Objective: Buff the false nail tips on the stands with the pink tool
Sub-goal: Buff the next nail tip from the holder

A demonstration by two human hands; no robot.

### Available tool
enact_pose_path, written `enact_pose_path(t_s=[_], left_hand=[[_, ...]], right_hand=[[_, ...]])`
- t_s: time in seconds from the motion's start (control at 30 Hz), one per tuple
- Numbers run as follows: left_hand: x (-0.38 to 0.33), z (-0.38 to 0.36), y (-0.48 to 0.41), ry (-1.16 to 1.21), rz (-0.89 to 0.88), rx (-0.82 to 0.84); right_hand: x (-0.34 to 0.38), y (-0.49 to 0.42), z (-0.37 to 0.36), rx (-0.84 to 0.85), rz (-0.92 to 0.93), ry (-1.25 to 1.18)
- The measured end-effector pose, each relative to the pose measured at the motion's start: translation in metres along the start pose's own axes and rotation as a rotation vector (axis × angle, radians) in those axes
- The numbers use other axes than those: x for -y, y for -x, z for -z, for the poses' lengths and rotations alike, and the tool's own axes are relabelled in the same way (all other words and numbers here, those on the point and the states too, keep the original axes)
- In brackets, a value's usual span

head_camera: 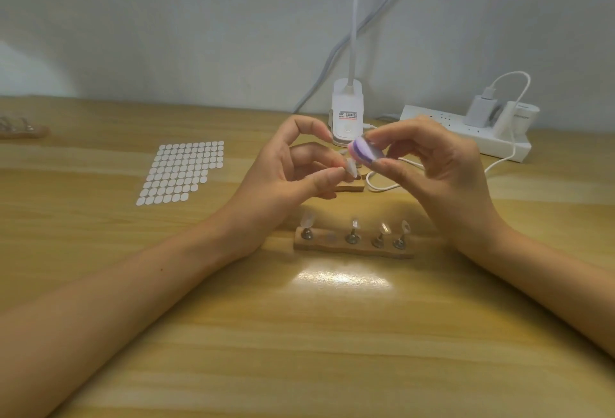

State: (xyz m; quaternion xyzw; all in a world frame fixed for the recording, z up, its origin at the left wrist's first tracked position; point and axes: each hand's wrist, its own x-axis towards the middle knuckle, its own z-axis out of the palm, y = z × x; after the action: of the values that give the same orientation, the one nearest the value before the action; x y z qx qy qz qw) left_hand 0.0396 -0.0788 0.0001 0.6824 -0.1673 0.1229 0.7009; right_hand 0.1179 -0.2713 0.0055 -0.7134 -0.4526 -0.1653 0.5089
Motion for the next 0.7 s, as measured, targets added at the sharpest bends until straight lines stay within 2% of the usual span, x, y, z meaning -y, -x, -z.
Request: enact_pose_path(t_s=[0.07,0.27,0.53,0.7], left_hand=[[-0.0005,-0.0001,0.0007,0.014,0.006,0.004],[-0.0022,-0.0011,0.0025,0.025,0.019,-0.028],[-0.0009,-0.0025,0.0028,-0.116,-0.011,-0.111],[0.0003,0.0000,0.0025,-0.117,-0.016,-0.150]], right_hand=[[-0.0002,0.0004,-0.0016,0.044,0.044,0.013],[-0.0011,-0.0015,0.0027,0.027,-0.019,-0.039],[-0.0034,-0.0023,0.0028,0.110,0.162,0.097],[-0.0049,-0.0022,0.0023,0.128,0.222,0.141]])
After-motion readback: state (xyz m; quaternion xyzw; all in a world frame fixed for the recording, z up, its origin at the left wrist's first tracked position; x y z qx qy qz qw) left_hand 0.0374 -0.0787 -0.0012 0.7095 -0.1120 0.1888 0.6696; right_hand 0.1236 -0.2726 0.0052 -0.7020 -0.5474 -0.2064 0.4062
